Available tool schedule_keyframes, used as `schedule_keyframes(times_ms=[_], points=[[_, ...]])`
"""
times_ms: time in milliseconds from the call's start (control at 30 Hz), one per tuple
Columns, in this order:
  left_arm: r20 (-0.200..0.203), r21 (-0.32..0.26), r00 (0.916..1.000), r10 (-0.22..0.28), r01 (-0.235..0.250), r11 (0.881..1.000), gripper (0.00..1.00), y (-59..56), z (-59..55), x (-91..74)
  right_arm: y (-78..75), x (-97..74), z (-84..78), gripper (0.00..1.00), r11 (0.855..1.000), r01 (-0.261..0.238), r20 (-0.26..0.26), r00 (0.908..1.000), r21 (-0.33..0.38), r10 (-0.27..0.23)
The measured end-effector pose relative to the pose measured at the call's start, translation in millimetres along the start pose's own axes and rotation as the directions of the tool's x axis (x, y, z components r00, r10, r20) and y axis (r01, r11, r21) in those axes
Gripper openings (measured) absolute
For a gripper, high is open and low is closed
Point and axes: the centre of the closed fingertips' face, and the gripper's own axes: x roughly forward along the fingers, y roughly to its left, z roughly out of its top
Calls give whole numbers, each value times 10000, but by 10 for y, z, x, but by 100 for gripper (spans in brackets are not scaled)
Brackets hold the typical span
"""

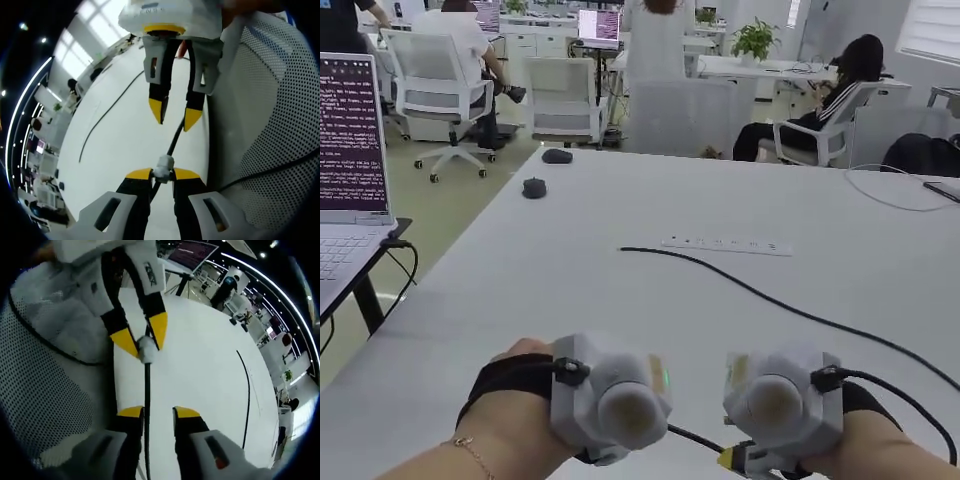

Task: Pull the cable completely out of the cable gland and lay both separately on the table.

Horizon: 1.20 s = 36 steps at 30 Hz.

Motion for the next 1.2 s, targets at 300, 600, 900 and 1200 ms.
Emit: schedule_keyframes(times_ms=[300, 600, 900, 1200], points=[[376, 216, 9993, -49, 40, 9998, 16, -19, 94, -10, 117, -17, 94, 5, 9974, -396, 358, 9985, -594, 418], [293, -56, 9995, 82, -81, 10000, 16, 23, 56, -20, -1, 15, -230, 3, 9991, 14, -1111, 9938, -419, -61], [283, -100, 9995, 122, -119, 9999, 16, 26, 54, -22, -66, -7, -549, 5, 9997, 242, -2520, 9674, -72, -252], [267, 65, 9996, -6, 4, 10000, 16, -14, 58, -12, 150, 19, -37, 18, 9972, -732, -152, 9972, 184, 734]])
